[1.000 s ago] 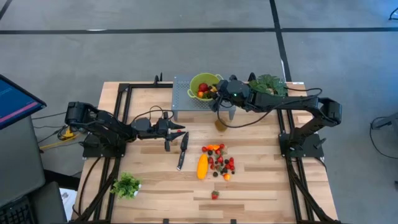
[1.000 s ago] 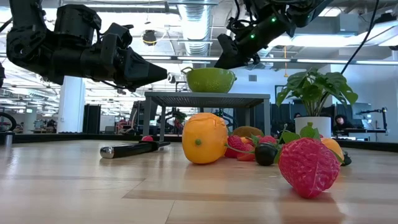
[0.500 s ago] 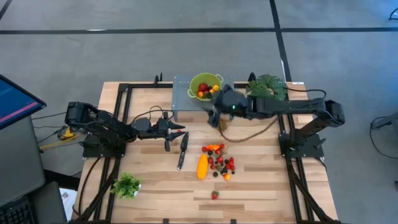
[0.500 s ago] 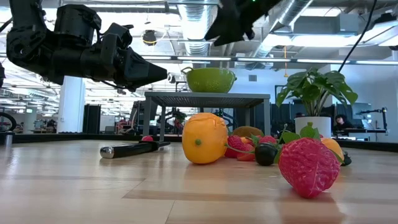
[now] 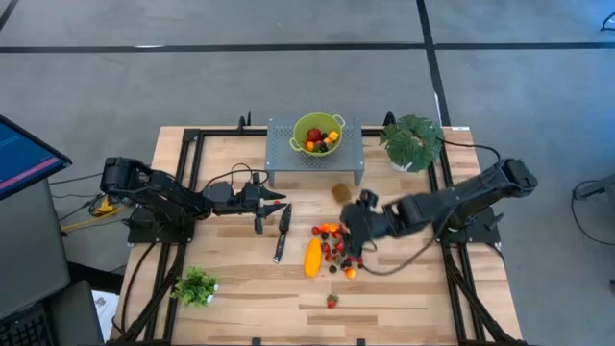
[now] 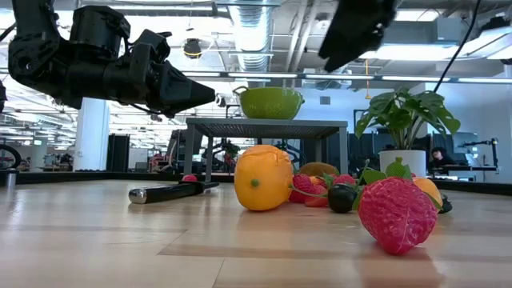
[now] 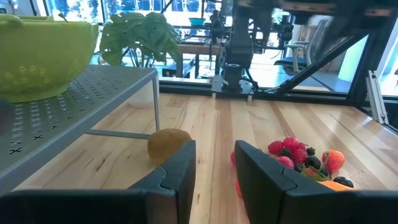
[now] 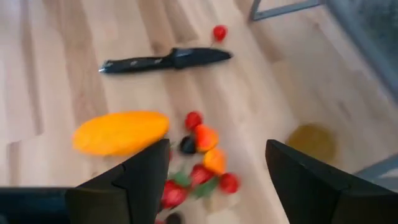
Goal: Pick & Place Fruit
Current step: Put the strawberry into the green strainer bowl on the shelf
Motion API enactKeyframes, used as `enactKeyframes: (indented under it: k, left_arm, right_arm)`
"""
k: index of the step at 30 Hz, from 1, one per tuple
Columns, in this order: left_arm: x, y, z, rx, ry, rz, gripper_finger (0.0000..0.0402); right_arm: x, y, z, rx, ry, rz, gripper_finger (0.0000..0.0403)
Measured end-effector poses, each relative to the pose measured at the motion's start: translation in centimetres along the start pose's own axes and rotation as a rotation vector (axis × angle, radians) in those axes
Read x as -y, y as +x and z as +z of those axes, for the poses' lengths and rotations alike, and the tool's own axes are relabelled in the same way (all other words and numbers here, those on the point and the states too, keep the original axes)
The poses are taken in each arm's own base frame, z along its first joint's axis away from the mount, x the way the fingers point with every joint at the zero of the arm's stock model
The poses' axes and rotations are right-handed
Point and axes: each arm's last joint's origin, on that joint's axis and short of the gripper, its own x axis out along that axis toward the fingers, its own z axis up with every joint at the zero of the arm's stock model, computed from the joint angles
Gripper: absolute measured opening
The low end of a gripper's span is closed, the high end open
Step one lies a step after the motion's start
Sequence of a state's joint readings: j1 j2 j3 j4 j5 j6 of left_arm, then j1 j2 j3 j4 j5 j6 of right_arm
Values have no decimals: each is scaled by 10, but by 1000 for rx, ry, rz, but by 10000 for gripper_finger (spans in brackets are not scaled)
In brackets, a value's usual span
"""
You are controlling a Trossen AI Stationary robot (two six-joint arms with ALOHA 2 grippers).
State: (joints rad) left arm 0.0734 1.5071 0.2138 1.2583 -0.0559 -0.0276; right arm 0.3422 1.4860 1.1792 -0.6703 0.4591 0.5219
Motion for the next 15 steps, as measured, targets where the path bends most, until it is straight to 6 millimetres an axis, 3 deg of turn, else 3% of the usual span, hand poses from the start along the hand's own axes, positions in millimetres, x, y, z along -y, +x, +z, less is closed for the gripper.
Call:
enactKeyframes:
  k: [8, 15]
  left_arm:
    - [0, 0, 0, -1, 0, 0, 106]
    - [0, 0, 0, 0, 0, 5, 106]
  right_arm:
    - [-33, -3, -39, 69, 78, -5, 260]
    - [-49, 1, -66, 123, 91, 86, 260]
